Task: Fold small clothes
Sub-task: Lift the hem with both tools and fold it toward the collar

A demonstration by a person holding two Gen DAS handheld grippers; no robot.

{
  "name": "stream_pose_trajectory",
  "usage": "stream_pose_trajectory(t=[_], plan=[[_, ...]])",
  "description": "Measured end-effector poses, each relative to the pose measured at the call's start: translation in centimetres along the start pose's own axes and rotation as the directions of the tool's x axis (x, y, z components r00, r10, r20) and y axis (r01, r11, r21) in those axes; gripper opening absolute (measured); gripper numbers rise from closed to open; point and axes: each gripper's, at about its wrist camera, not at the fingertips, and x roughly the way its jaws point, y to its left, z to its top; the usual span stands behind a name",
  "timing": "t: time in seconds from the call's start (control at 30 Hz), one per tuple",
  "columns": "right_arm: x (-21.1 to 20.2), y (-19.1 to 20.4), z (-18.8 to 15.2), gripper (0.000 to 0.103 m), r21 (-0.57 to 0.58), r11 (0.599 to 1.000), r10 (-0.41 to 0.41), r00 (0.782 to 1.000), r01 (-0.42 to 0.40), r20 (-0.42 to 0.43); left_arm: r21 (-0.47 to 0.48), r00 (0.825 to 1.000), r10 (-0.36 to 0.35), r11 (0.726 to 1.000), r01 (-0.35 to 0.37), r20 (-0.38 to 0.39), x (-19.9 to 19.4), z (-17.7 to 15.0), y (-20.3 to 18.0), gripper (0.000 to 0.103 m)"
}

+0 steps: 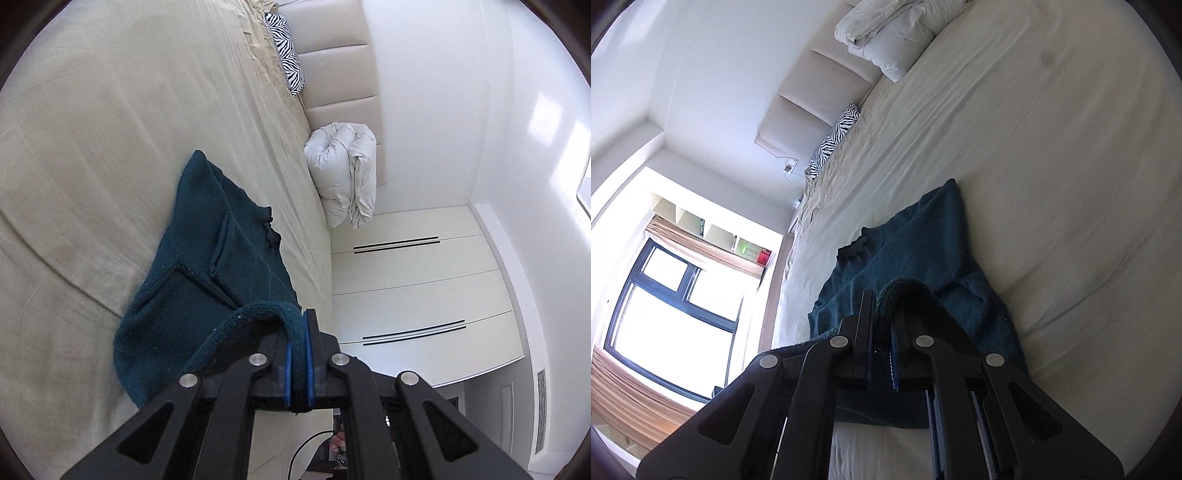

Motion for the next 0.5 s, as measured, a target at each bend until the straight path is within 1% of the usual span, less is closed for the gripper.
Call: stream_pose_trajectory(t=[0.23,0.5], plan=[[5.6,-0.6,4.1,0.006,0.000,0.998,-0.055,0.998,0.055,0.004,-0.034,1.000,0.029,0.999,-0.028,0.005,4.3,5.0,1.5,0.006],[12.4,-1.1,8.1,0.006,-0.015,0.991,-0.130,0.991,0.130,-0.004,-0.037,0.998,0.068,0.997,-0.068,0.010,8.6,9.8,2.5,0.006]])
